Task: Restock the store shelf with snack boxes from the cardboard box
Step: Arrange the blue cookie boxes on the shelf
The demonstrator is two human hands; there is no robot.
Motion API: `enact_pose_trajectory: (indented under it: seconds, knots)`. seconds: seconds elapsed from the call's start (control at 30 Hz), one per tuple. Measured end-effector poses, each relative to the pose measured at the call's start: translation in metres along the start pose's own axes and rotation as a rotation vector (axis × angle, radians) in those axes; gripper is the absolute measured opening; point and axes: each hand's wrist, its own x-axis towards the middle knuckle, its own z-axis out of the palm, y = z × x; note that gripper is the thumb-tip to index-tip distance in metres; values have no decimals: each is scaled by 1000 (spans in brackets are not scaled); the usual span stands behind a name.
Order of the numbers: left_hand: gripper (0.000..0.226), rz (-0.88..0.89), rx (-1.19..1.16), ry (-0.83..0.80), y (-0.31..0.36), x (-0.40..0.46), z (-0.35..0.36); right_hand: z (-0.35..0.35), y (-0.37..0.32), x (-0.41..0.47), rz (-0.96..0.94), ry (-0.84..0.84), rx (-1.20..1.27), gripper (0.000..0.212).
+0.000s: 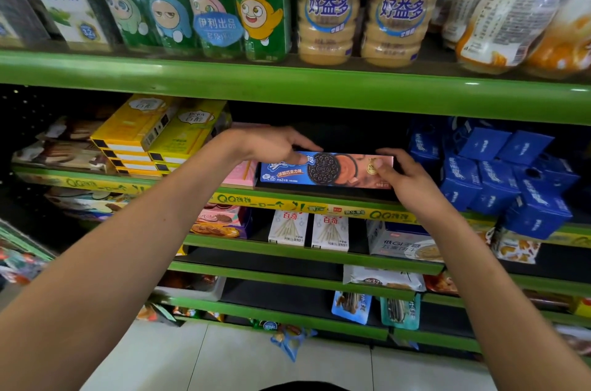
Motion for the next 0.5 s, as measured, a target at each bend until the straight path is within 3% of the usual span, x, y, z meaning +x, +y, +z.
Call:
enact_pose_trajectory:
  seconds: [0.23, 0.5]
  knots:
    - [46, 13, 4, 0, -1, 1, 1, 0, -2, -3, 8, -8, 6, 13]
    - [48, 16, -4, 10, 2, -4, 2, -1, 0, -2, 11, -5, 11, 22]
